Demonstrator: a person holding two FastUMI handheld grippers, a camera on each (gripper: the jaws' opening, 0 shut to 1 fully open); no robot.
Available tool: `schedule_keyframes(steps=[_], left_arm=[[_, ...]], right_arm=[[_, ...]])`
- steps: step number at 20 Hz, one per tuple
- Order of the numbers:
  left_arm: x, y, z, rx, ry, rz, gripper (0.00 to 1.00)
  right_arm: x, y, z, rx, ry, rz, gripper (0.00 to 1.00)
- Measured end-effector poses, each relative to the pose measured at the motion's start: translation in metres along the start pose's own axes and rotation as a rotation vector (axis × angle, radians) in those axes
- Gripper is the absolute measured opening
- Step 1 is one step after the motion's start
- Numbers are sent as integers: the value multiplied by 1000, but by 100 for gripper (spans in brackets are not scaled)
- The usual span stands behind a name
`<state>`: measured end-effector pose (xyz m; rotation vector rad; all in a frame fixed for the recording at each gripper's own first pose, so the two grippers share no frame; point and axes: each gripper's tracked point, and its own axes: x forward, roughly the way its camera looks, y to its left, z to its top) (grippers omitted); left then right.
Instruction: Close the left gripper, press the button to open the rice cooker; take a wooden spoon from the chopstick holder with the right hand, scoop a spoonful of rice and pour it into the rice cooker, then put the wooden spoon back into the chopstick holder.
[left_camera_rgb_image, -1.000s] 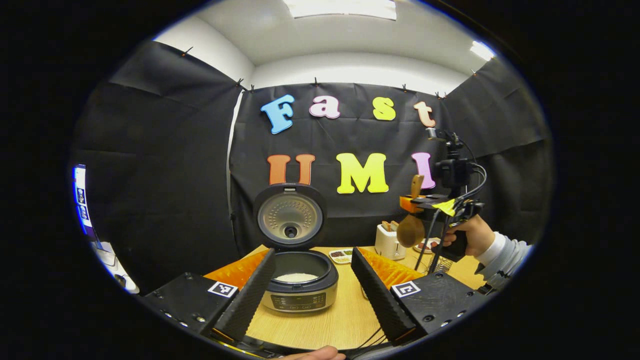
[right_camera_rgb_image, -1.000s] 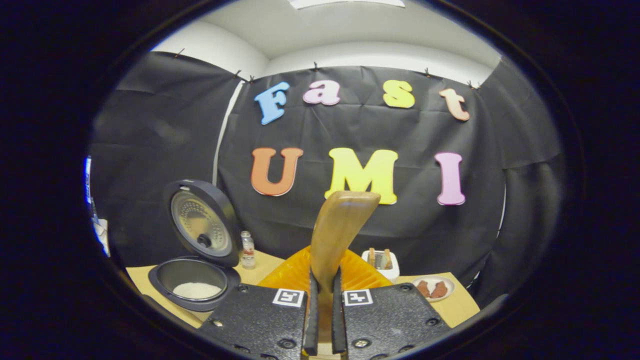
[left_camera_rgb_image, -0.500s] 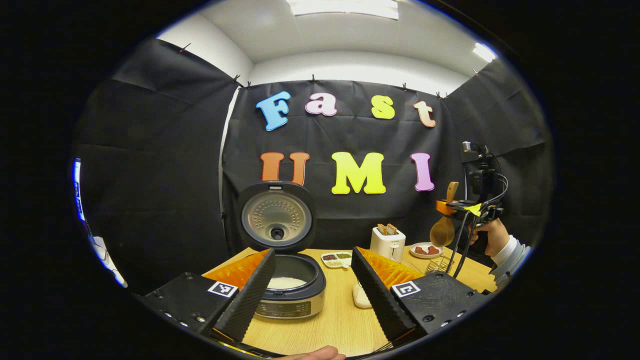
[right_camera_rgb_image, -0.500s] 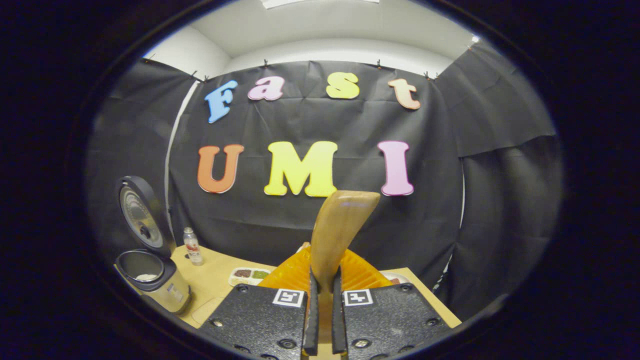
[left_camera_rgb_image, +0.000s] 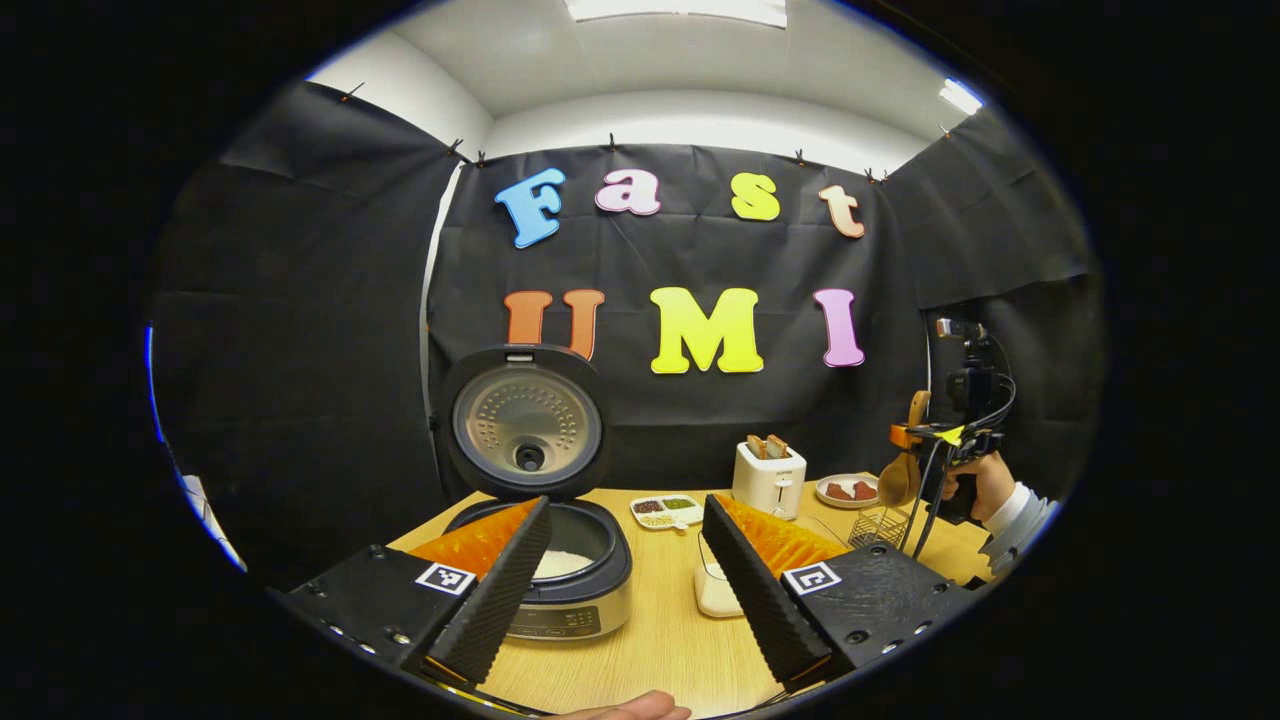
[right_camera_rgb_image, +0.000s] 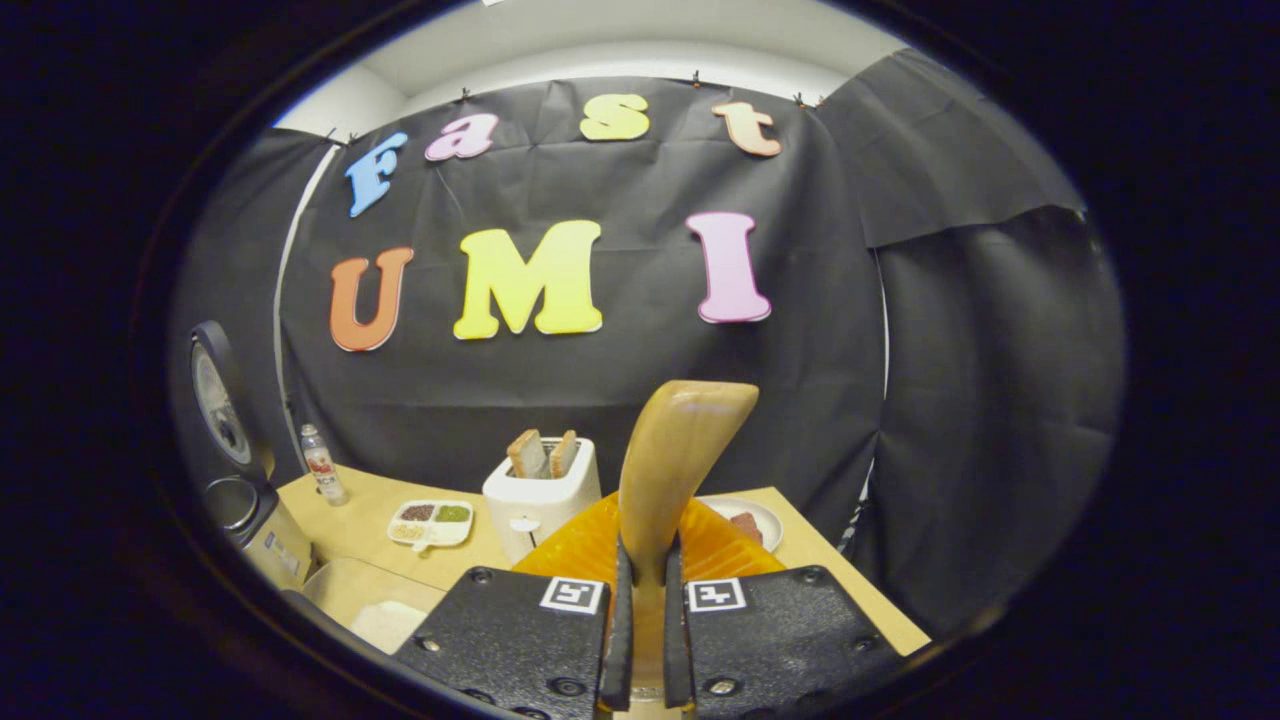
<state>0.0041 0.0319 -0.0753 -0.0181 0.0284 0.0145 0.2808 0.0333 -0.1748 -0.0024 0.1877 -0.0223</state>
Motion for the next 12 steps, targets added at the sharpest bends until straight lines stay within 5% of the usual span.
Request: schedule_keyframes(steps=[6, 7, 9, 12], left_arm=[[14, 1, -4, 1, -12, -9, 96], [17, 3, -6, -3, -4, -2, 96], [20, 8, -6, -12, 2, 12, 96], [24, 11, -4, -33, 7, 13, 96]], right_arm=[[14, -2, -38, 122, 59, 56, 20], [15, -2, -39, 136, 60, 64, 29], [15, -3, -34, 153, 39, 64, 65], [1, -19, -22, 101, 8, 0, 81]])
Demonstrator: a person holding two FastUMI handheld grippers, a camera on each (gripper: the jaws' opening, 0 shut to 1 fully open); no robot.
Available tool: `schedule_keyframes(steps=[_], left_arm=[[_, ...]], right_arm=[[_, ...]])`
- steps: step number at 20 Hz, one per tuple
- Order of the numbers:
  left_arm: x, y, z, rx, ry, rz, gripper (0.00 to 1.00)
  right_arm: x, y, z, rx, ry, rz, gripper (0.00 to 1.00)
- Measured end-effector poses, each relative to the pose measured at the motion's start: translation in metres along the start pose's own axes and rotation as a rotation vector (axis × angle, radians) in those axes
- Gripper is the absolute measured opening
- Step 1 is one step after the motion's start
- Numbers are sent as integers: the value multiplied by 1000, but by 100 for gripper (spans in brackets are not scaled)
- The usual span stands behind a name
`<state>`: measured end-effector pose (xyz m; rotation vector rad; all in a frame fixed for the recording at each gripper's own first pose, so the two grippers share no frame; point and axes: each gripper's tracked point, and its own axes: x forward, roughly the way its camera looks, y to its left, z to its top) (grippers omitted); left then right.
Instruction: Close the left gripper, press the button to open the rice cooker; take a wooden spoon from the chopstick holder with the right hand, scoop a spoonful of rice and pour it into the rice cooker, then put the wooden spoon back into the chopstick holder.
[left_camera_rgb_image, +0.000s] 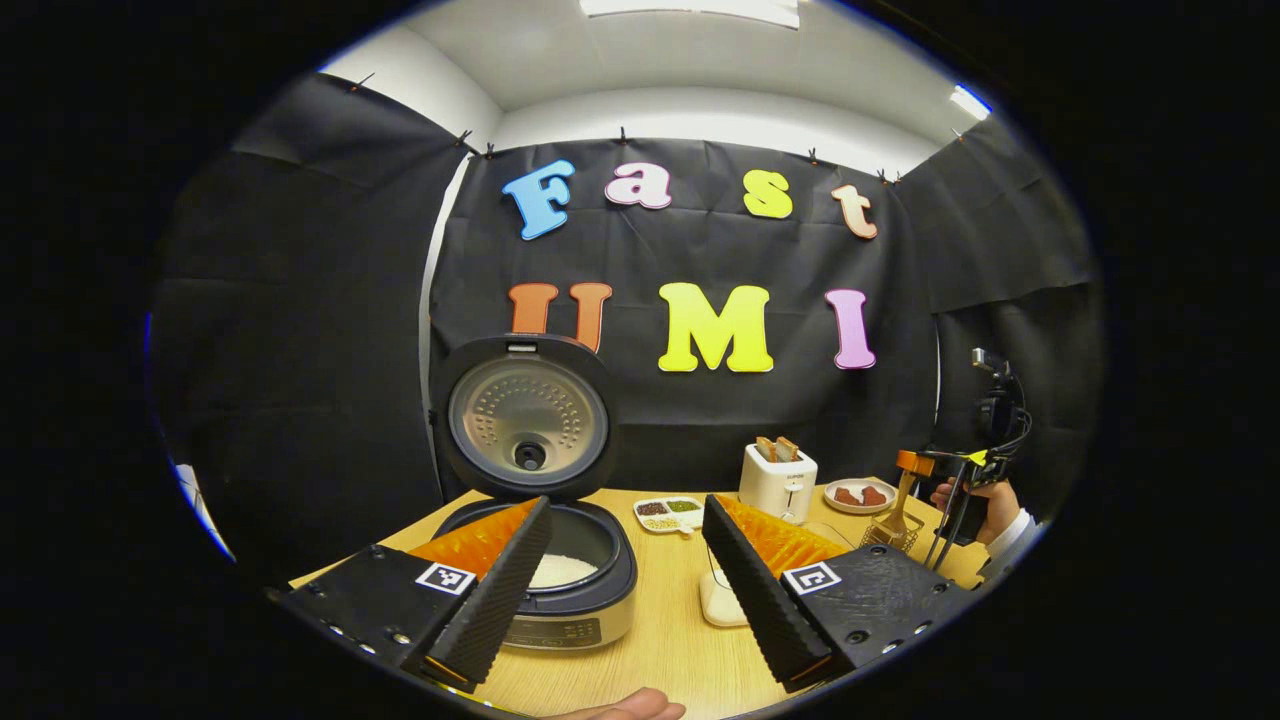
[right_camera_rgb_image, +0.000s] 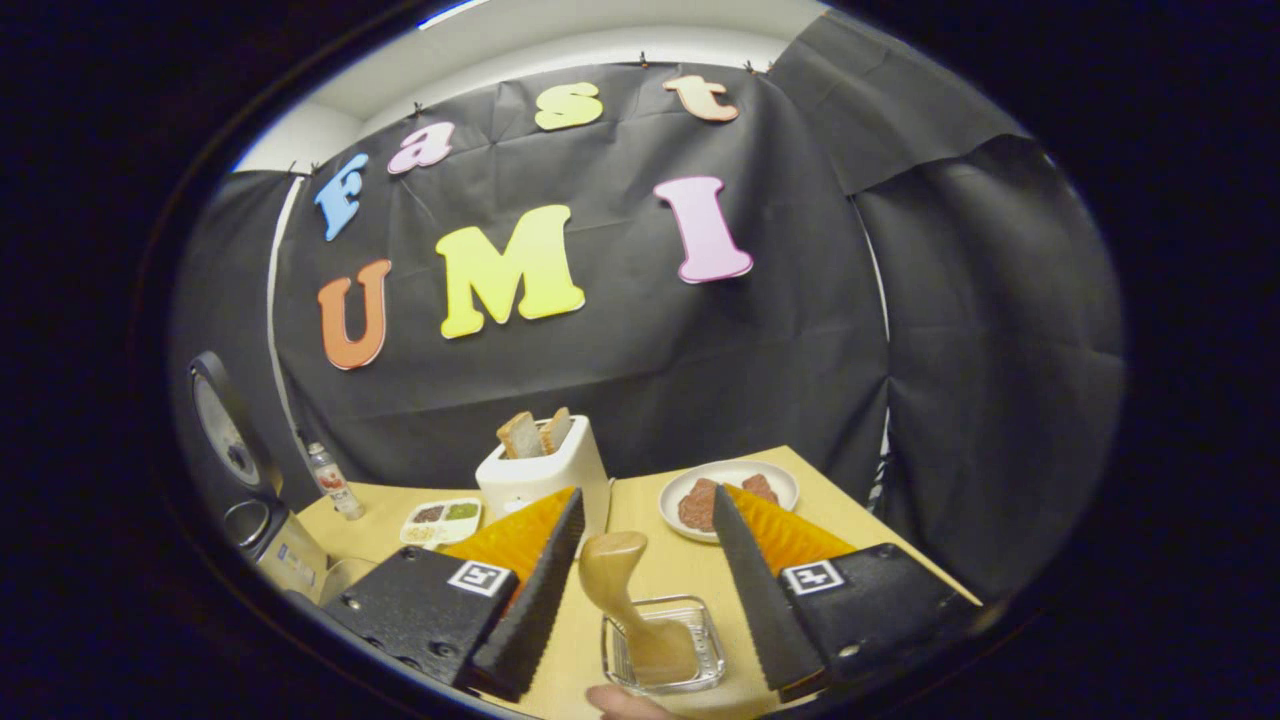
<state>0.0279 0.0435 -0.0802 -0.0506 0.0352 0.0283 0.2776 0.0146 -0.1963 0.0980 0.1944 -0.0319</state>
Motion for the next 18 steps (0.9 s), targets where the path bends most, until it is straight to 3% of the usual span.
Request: schedule_keyframes(steps=[1, 3, 9, 10, 11, 13, 14, 18], left_arm=[[2, 2, 0, -5, 3, 3, 96], [4, 4, 1, -7, 9, 5, 96], [14, 16, 11, -44, 1, 10, 96], [17, 20, 12, -49, 6, 11, 96], [19, 24, 14, -45, 11, 17, 96], [24, 36, 26, -13, -3, 43, 96], [27, 42, 32, 0, -3, 57, 96], [38, 58, 62, 22, -26, 82, 96]], right_arm=[[-7, -4, 7, -20, -12, -27, 91], [-25, -10, 25, -45, -50, -62, 92], [-89, 4, 61, -60, -117, -42, 100], [-99, 3, 64, -69, -122, -50, 92], [-111, 1, 70, -70, -132, -62, 96], [-132, 6, 74, -64, -138, -60, 92], [-144, -2, 76, -56, -131, -56, 96], [-181, -1, 78, -51, -138, -46, 92]])
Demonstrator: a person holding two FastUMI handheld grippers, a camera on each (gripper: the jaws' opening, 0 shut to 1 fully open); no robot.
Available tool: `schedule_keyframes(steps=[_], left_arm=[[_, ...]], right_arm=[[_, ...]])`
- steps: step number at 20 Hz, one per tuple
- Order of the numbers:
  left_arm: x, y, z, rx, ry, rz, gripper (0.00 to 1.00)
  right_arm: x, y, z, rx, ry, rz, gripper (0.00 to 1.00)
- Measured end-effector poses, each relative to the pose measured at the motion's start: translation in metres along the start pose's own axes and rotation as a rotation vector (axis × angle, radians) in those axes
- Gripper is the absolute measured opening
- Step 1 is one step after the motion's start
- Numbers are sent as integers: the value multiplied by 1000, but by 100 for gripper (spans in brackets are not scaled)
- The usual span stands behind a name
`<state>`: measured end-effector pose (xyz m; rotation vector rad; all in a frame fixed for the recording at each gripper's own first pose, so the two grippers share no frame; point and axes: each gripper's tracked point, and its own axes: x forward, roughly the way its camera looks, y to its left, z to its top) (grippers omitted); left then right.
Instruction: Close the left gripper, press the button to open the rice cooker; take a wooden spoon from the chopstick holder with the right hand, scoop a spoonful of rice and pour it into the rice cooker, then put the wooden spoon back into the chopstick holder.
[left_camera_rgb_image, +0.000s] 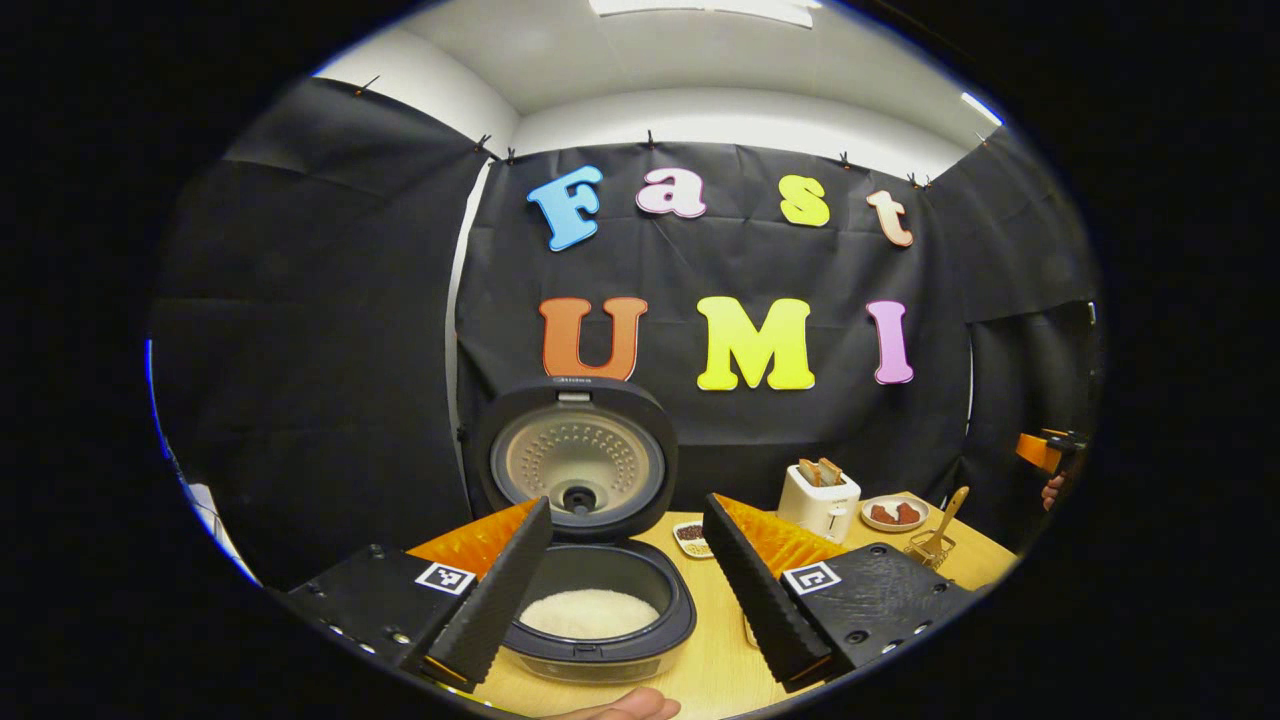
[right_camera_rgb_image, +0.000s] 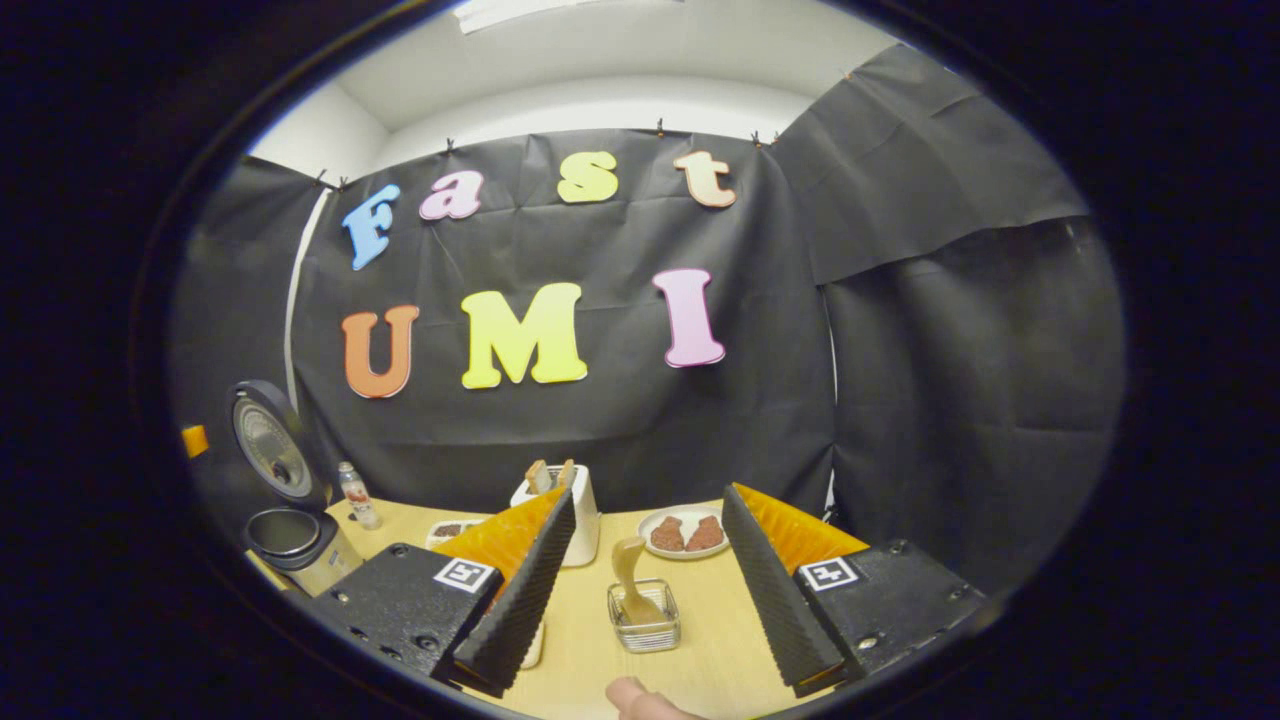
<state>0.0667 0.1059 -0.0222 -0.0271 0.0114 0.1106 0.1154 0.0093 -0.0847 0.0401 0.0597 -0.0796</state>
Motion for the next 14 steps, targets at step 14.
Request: schedule_keyframes(steps=[14], left_arm=[[123, 26, 110, -30, -109, 13, 96]], right_arm=[[-53, 4, 5, -3, -57, 46, 95]])
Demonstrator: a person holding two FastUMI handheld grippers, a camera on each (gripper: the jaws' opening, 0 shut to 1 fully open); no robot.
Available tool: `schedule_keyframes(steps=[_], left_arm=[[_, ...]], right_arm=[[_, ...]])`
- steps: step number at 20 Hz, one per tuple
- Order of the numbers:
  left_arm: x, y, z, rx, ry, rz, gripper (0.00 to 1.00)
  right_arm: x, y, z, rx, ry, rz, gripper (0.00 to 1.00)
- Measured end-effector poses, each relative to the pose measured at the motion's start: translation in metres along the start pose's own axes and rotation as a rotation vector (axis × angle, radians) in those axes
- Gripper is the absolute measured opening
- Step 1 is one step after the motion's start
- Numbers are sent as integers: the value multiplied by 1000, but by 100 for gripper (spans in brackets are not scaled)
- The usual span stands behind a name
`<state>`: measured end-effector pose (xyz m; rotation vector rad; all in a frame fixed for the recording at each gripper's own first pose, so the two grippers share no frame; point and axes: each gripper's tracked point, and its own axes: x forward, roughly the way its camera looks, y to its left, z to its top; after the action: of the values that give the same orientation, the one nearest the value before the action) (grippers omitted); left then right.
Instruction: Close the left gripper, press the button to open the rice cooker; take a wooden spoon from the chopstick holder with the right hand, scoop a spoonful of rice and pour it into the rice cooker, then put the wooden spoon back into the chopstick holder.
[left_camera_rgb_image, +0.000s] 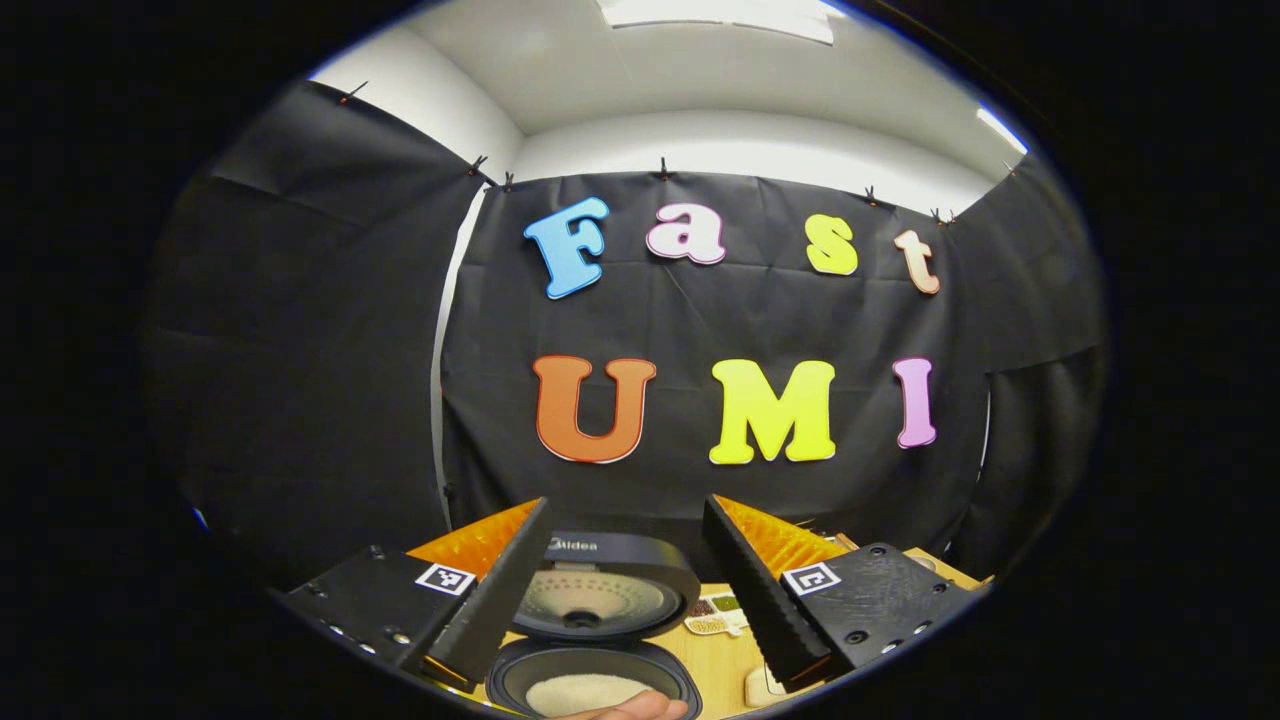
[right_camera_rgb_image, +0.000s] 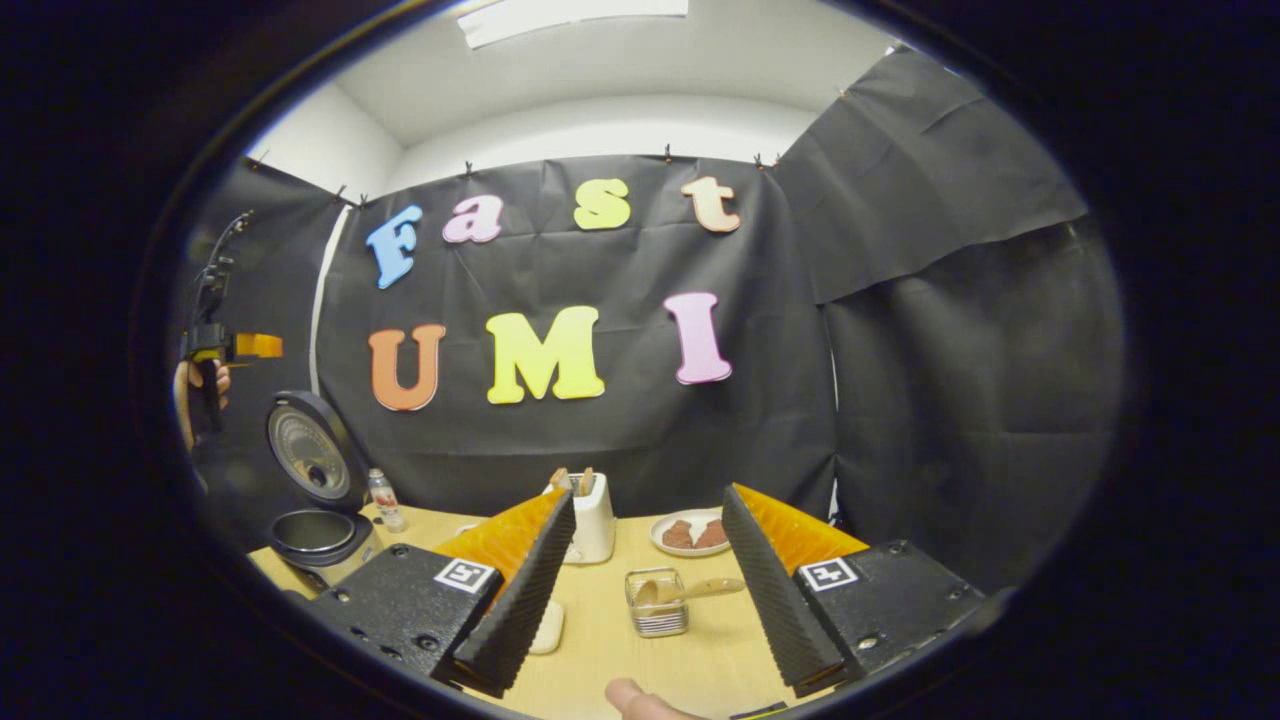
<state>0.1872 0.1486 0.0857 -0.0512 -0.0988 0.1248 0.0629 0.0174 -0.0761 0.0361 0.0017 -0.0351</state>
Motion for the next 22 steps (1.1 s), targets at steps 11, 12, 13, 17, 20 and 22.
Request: schedule_keyframes(steps=[11, 12, 13, 17, 20, 22], left_arm=[[92, 41, -79, -64, 245, 71, 95], [91, 43, -78, -46, 243, 79, 95], [89, 42, -79, -27, 248, 77, 96], [66, 44, -85, 11, 296, 90, 94], [45, 47, -89, -2, 309, 116, 100], [29, 43, -93, 5, 305, 99, 96]], right_arm=[[2, -12, 6, 21, -27, -18, 92], [1, -10, 8, 21, -31, -14, 96], [0, -8, 8, 19, -31, -7, 95], [-4, 5, 15, 0, -23, 18, 92], [-16, 11, 13, -12, -3, 48, 95], [-27, 16, 16, -23, -2, 67, 92]])
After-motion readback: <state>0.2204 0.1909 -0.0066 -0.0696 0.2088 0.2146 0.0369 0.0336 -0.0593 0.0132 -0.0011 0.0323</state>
